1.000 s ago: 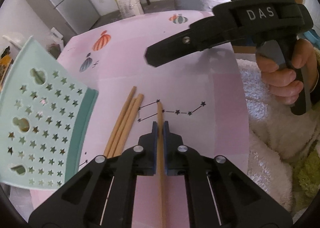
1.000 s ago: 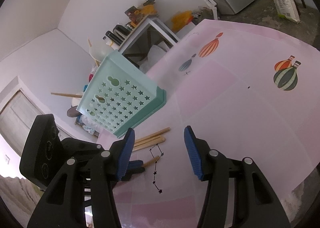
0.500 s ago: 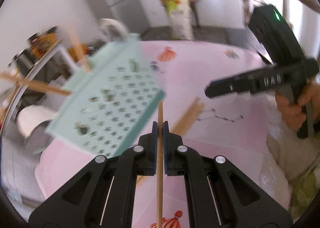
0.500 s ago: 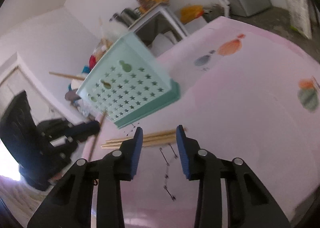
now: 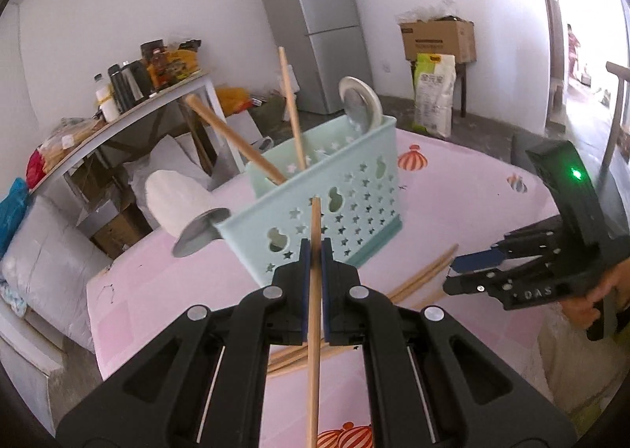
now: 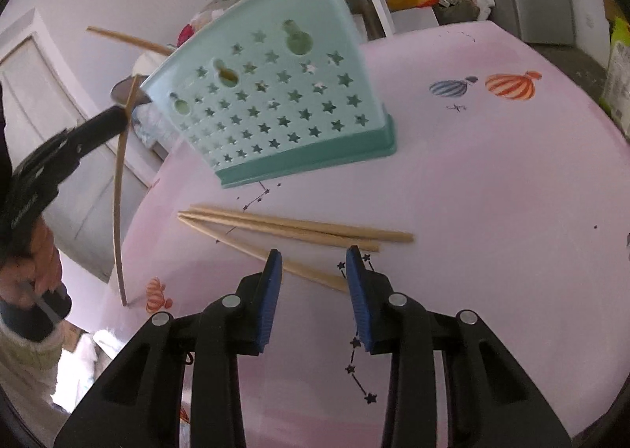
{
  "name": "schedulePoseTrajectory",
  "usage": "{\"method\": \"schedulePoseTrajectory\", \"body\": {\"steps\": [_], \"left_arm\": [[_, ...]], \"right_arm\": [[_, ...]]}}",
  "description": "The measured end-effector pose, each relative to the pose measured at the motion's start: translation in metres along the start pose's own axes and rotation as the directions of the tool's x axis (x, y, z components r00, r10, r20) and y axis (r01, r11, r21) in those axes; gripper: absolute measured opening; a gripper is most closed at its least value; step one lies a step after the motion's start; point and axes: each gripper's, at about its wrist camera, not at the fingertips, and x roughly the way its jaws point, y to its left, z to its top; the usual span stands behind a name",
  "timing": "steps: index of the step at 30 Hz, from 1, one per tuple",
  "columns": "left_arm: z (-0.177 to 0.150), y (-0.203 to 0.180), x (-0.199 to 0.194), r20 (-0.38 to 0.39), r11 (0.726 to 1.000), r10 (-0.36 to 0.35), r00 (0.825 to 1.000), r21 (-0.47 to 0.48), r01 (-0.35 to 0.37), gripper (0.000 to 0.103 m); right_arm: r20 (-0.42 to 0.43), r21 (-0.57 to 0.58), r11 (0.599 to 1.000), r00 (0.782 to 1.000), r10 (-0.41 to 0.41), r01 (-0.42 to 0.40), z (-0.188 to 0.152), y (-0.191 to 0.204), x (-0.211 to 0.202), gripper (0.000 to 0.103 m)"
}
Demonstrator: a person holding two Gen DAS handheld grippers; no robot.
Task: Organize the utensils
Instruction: 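Carry the chopstick toward the holder with the left gripper while the right grasps another chopstick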
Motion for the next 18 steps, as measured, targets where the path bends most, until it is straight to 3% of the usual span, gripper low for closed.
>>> {"method": "schedulePoseTrajectory", "body": {"steps": [5, 10, 15, 18], "left_arm": [[-0.003, 0.011, -0.007, 0.016, 0.998, 0.024, 1.000, -0.051, -0.023, 0.003], [-0.004, 0.020, -0.012, 0.026, 0.994, 0.054, 0.998, -0.100, -0.051, 0.003], [-0.006, 0.029, -0.017, 0.027, 0.990, 0.075, 0.997, -0.124, -0.071, 0.003], [-0.007, 0.033, -0.019, 0.026, 0.988, 0.083, 0.996, -0.130, -0.079, 0.003]], "right_arm": [[0.024, 0.008, 1.000, 0.999, -0.029, 0.029, 0.011, -0.005, -0.002, 0.033], [-0.020, -0.017, 0.998, 0.998, -0.060, 0.059, 0.003, 0.001, 0.007, 0.034], [-0.067, 0.000, 1.000, 0.997, 0.031, -0.031, -0.014, 0.013, 0.000, 0.034], [-0.126, -0.011, 0.994, 0.986, 0.110, -0.113, -0.021, 0.027, 0.002, 0.034]]}}
